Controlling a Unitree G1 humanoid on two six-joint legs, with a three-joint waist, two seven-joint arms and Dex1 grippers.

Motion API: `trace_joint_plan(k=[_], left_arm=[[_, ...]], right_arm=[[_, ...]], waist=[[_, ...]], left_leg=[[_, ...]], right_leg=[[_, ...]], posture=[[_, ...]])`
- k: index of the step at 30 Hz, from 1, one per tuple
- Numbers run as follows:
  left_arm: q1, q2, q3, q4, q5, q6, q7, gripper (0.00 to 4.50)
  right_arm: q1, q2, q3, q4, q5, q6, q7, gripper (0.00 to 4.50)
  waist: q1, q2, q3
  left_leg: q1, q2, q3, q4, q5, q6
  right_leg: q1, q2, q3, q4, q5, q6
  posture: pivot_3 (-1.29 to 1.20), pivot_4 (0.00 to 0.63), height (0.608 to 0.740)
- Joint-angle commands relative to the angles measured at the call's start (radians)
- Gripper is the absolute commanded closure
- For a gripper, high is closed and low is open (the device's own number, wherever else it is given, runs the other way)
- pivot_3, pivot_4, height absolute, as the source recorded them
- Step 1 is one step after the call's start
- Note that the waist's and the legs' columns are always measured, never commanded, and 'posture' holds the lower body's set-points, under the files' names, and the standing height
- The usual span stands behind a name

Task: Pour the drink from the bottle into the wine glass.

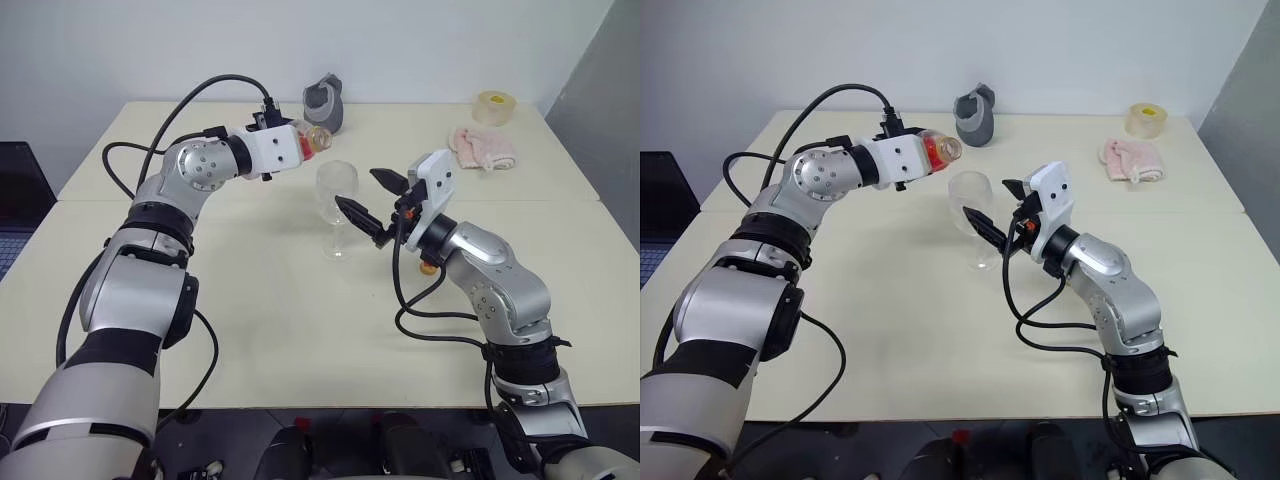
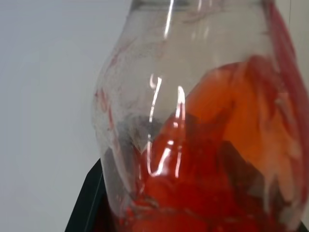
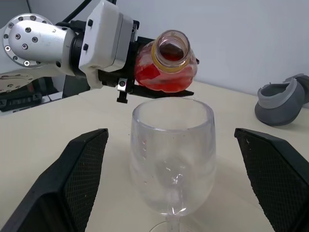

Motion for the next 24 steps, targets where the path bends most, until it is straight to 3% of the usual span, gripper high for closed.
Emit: trace_joint_plan(k=[1,24], left_arm=[[-0.047,0.003,-0.006,-0.011,0.010,-0.031,0.023,2.69],[-0.081,0.022,-0.074,-0.002,0.106,-0.101,0.075,2.69]], right_arm=[[-0.023,0.000,-0.010,-0.018,-0.001,-0.024,0.001,0.00],[-0.021,-0.002,-0.010,-0.002,-0.004,-0.044,0.003,0.00]], waist=[[0.000,0.000,0.000],[0.000,0.000,0.000]], left_leg=[[0.000,0.000,0.000,0.000,0.000,0.000],[0.000,-0.001,0.000,0.000,0.000,0.000]], right_leg=[[0.000,0.000,0.000,0.000,0.000,0.000],[0.000,0.000,0.000,0.001,0.000,0.000]], posture=[[0.00,0.150,0.740],[0.00,0.150,0.740]])
